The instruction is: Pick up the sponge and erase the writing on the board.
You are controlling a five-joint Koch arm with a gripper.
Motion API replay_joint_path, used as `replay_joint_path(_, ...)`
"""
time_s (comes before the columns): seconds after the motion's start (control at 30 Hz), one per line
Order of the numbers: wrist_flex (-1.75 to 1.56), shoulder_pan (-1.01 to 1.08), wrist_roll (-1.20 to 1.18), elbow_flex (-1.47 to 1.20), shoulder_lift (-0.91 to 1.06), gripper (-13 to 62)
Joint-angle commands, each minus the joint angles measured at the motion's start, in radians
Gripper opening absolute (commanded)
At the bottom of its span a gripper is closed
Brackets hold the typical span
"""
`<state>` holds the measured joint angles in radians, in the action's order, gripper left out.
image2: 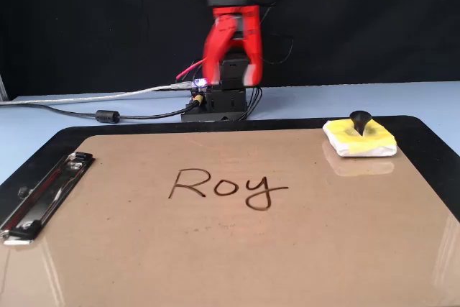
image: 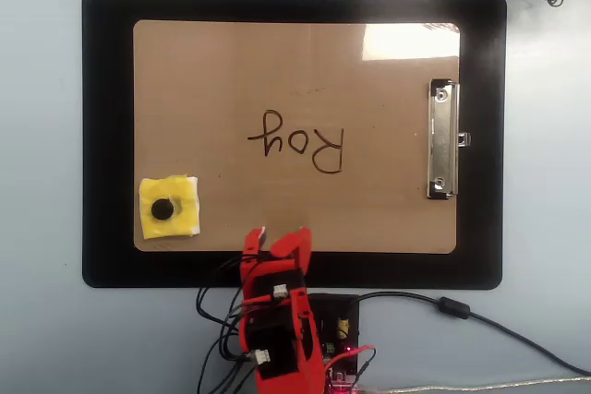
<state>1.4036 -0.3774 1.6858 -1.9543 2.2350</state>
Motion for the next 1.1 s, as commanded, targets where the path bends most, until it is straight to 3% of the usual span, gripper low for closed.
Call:
replay_joint_path(0.0, -0.272, -0.187, -0.005, -0.011, 0.009, 32.7)
replay_joint_path(0.23, -1.319, -0.468, 0.002, -0.483, -0.014, 32.5)
replay_joint_path(0.33, -1.549, -0.538, 0.003, -0.555, -0.114, 32.5)
replay_joint_path(0.6, -1.764, -0.578, -0.002, -0.551, -0.414, 32.6)
replay_joint_path(1.07, -1.816, -0.681, 0.005, -0.557, -0.482, 32.6)
